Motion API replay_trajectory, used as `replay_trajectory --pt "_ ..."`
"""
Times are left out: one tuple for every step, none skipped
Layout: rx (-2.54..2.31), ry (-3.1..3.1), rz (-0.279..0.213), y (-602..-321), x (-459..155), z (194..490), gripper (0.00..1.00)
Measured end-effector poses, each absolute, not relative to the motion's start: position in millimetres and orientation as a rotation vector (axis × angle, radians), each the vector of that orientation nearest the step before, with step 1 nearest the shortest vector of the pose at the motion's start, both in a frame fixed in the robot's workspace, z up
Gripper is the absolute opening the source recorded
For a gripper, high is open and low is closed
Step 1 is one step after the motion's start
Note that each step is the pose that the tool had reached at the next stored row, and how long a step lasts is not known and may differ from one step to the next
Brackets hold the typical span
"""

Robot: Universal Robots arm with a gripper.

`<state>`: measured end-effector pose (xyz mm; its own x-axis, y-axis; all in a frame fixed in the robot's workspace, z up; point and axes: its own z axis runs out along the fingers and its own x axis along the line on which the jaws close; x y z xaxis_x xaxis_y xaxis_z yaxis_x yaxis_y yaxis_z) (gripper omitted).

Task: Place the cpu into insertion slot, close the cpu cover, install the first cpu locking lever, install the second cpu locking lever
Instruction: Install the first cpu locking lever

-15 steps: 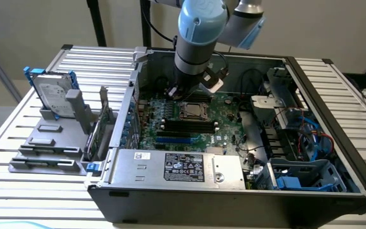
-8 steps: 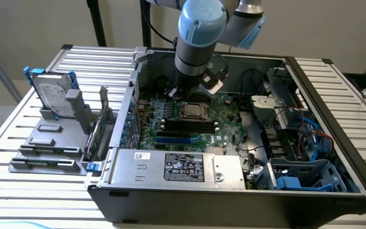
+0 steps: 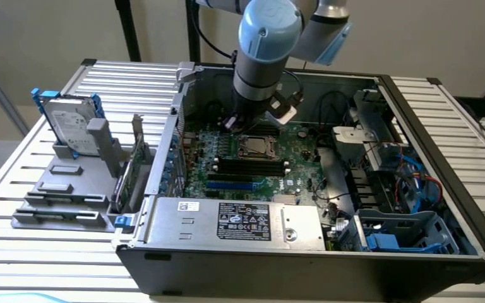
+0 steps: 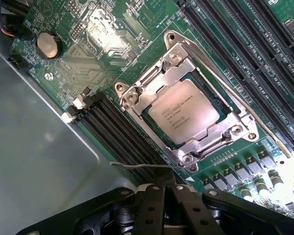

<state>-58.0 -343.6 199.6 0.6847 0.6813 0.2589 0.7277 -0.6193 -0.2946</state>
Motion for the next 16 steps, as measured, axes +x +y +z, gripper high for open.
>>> replay_trajectory --pt "-2.525 -1.104 -0.169 -344 -58 200 0.11" --pt "-2.529 -1.105 -0.167 -344 -57 200 0.11" --pt "-2.532 -1.106 -0.165 -344 -57 200 0.11" --pt "-2.535 -1.107 -0.163 -344 -57 200 0.11" --pt "-2.537 -1.108 -0.161 -344 -56 200 0.11" --pt "-2.539 -1.109 -0.160 -344 -56 200 0.11" --pt "-2.540 -1.109 -0.159 -343 -55 200 0.11" --pt "-2.541 -1.109 -0.159 -343 -54 200 0.11" --pt "-2.541 -1.110 -0.159 -343 -53 200 0.11" --pt "-2.541 -1.110 -0.158 -343 -52 200 0.11" --pt "-2.541 -1.110 -0.158 -343 -51 199 0.11" --pt "-2.542 -1.110 -0.157 -342 -50 199 0.11" --pt "-2.542 -1.110 -0.157 -342 -49 199 0.11" --pt "-2.542 -1.110 -0.157 -342 -48 199 0.11" --pt "-2.542 -1.110 -0.156 -342 -47 199 0.11" --pt "-2.543 -1.110 -0.156 -342 -46 199 0.11"
